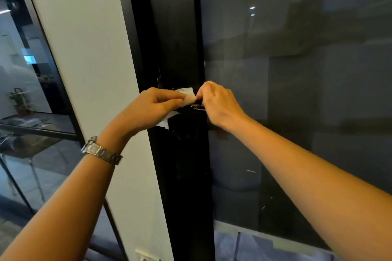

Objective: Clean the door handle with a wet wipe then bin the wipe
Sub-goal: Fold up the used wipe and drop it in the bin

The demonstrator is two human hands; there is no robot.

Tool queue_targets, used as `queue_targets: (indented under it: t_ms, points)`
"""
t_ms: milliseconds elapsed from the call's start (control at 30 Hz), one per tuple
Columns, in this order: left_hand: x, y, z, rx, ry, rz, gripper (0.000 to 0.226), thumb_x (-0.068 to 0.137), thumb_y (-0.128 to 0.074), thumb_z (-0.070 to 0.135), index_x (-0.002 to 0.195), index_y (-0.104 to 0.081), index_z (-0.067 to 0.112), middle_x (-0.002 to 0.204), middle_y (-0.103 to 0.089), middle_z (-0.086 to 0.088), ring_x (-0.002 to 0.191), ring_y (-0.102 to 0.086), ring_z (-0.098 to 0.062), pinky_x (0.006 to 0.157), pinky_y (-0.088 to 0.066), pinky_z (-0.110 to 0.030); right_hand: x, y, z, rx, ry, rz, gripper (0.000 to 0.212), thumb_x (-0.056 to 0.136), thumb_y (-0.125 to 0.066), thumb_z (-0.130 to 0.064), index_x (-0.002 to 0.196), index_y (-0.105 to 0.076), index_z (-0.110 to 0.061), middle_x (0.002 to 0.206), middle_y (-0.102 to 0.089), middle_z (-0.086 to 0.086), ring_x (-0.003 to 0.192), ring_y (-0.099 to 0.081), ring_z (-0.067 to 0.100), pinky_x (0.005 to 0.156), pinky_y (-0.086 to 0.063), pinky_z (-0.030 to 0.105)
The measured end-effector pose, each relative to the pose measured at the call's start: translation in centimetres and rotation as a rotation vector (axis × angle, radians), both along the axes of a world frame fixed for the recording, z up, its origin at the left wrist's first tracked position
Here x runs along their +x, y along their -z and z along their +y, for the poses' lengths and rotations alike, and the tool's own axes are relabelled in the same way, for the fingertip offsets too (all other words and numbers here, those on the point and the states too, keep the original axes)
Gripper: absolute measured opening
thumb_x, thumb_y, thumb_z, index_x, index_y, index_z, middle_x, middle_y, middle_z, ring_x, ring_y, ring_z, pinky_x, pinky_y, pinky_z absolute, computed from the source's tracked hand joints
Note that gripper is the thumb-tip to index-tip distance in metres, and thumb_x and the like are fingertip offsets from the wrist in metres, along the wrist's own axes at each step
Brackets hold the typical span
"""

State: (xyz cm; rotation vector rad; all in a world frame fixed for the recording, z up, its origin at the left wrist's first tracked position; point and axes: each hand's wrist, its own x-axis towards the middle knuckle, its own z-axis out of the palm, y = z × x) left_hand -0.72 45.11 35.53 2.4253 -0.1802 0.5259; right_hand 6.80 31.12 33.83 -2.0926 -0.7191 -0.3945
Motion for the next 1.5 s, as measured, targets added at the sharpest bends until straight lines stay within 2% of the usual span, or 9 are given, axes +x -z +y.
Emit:
queue_targets:
  t_ms: [133,300,533,667,933,1067,1267,1400,1500]
  points:
    - [-0.9,0.1,1.1,-0.056,0.076,0.056,0.029,0.092,-0.048,0.009,0.115,-0.063,0.019,0.120,-0.062,-0.003,0.112,-0.054,-0.019,0.095,-0.039,-0.027,1.5,-1.8,-3.3,0.288,-0.051,0.340,0.041,0.099,-0.024,-0.028,0.088,-0.060,-0.011,0.082,-0.055,0.004,0.068,-0.052,0.016,0.062,-0.041,0.027]
    - [0.5,0.3,-3.7,0.083,0.158,-0.068,0.025,0.088,-0.054,0.004,0.109,-0.067,0.010,0.097,-0.063,0.010,0.079,-0.058,0.007,0.083,-0.041,-0.002,1.6,-3.1,-5.2,0.245,0.002,0.241,0.029,0.095,-0.035,-0.020,0.085,-0.062,-0.014,0.090,-0.063,0.004,0.080,-0.060,0.018,0.075,-0.048,0.032]
    - [-1.1,1.1,-4.7,0.307,0.126,-0.202,0.026,0.087,-0.056,-0.001,0.103,-0.071,0.013,0.092,-0.061,0.009,0.083,-0.053,-0.003,0.070,-0.034,0.009,-0.8,-3.0,-1.6,-0.068,-0.121,0.092,0.032,0.094,-0.040,-0.012,0.101,-0.064,0.008,0.100,-0.066,0.018,0.096,-0.058,0.034,0.083,-0.049,0.039]
    - [-2.5,0.3,-2.3,0.277,0.029,-0.213,0.030,0.085,-0.054,-0.002,0.097,-0.073,0.017,0.086,-0.066,0.004,0.073,-0.060,-0.009,0.065,-0.042,0.002,-1.4,-1.9,-0.6,-0.355,-0.228,0.114,0.032,0.098,-0.038,-0.021,0.079,-0.063,-0.012,0.068,-0.054,-0.002,0.070,-0.051,0.016,0.063,-0.039,0.026]
    - [-0.8,2.2,0.4,0.107,-0.127,-0.214,0.027,0.090,-0.054,0.024,0.116,-0.063,0.023,0.111,-0.064,0.004,0.104,-0.057,-0.013,0.097,-0.047,-0.033,-1.8,-0.8,-4.8,-0.261,-0.157,0.076,0.029,0.096,-0.049,-0.026,0.110,-0.070,-0.012,0.113,-0.067,0.008,0.105,-0.060,0.020,0.081,-0.044,0.027]
    - [-0.2,2.4,-1.4,0.221,-0.048,-0.216,0.031,0.091,-0.052,0.026,0.121,-0.059,0.023,0.122,-0.063,0.002,0.126,-0.047,-0.012,0.118,-0.013,-0.047,-1.9,-1.0,-4.8,-0.252,-0.138,0.075,0.026,0.093,-0.054,-0.024,0.093,-0.072,-0.005,0.091,-0.068,0.009,0.086,-0.061,0.021,0.068,-0.044,0.025]
    - [0.3,0.7,-2.9,0.275,-0.001,-0.109,0.033,0.089,-0.053,0.027,0.120,-0.060,0.019,0.069,-0.058,0.015,0.057,-0.051,-0.004,0.088,-0.031,0.002,-2.0,-0.9,-5.3,-0.296,-0.183,0.091,0.012,0.090,-0.059,-0.017,0.086,-0.069,-0.011,0.072,-0.056,-0.003,0.067,-0.050,0.008,0.056,-0.036,0.018]
    - [0.5,0.6,-3.6,0.300,0.038,-0.181,0.030,0.084,-0.061,0.024,0.113,-0.066,0.017,0.087,-0.069,0.004,0.062,-0.052,0.003,0.117,-0.014,-0.035,-1.3,0.3,-8.1,-0.082,-0.125,0.110,0.019,0.084,-0.065,-0.007,0.100,-0.074,-0.010,0.086,-0.070,0.002,0.083,-0.061,0.010,0.075,-0.047,0.025]
    - [1.1,1.0,-5.4,0.280,0.082,-0.235,0.027,0.082,-0.065,0.025,0.107,-0.069,0.016,0.088,-0.069,0.009,0.065,-0.057,-0.001,0.110,-0.029,-0.029,-1.4,0.8,-9.4,0.170,-0.177,0.195,0.015,0.081,-0.068,-0.002,0.091,-0.075,-0.010,0.075,-0.071,-0.004,0.074,-0.063,0.006,0.074,-0.050,0.022]
